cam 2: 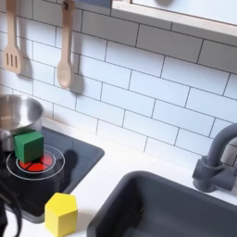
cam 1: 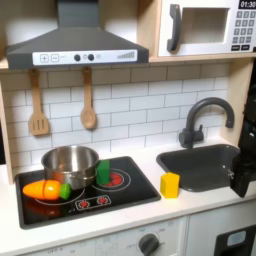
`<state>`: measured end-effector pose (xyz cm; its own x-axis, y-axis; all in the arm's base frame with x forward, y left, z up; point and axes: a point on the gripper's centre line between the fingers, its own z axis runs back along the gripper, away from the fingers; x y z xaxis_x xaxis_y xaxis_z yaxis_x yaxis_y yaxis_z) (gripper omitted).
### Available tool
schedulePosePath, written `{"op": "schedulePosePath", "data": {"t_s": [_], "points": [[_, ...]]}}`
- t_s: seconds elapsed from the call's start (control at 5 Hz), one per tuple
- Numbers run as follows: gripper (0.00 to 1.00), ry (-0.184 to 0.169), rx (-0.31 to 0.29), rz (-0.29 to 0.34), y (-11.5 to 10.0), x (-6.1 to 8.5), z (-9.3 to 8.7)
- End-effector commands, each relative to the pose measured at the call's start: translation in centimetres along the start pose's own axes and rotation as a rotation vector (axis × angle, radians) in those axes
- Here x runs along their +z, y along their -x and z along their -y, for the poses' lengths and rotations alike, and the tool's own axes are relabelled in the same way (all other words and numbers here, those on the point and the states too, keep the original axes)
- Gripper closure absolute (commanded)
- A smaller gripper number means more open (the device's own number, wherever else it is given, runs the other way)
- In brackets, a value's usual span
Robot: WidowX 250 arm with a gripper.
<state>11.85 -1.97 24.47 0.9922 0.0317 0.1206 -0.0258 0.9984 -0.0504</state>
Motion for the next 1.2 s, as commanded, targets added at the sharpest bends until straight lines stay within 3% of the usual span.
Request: {"op": "schedulePosePath", "data": {"t_s": [0.0, 0.4, 1.0], "points": [[0.0, 0.0, 0.0, 0.0, 0.0, 0.0, 0.0], [0.0, 0.016, 0.014, 0.037, -1.0, -0.9, -1.5], [0.0, 0.002, 0.037, 0.003, -2.3, -2.8, -2.8]]}}
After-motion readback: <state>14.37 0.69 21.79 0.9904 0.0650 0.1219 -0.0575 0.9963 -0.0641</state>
